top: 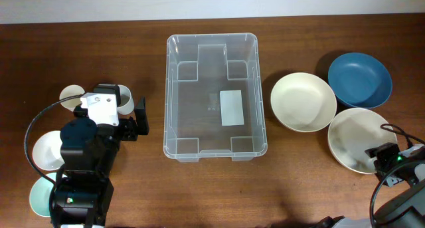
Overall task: Pack container
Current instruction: 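Grasp the rim of the white bowl with the right gripper, then lift the white bowl and lower it into the clear container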
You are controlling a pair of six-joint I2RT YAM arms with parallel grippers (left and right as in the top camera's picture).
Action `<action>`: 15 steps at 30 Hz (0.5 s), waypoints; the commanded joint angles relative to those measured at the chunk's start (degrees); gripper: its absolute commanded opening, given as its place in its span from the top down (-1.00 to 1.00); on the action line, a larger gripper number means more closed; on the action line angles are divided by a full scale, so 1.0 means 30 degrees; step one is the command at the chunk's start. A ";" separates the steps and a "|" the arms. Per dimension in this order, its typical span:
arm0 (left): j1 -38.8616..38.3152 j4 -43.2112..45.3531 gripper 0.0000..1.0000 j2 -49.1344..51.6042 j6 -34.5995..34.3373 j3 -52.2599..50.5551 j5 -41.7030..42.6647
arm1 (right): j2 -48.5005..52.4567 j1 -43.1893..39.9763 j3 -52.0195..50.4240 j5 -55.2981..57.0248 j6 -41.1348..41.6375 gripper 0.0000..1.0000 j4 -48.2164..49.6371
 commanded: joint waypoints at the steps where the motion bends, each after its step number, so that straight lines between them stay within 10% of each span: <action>1: -0.0022 0.0350 -0.99 0.0029 -0.0124 0.0379 -0.0073 | 0.0197 0.0102 -0.0168 -0.0138 -0.0007 0.10 -0.0066; 8: -0.0015 0.0627 -0.99 0.0029 -0.0124 0.0379 -0.0080 | 0.0197 0.0102 -0.0168 -0.0138 -0.0007 0.92 -0.0313; 15: -0.0022 0.0627 -0.99 0.0029 -0.0117 0.0379 -0.0073 | -0.0160 0.0109 0.0226 -0.1734 0.0000 0.93 -0.0889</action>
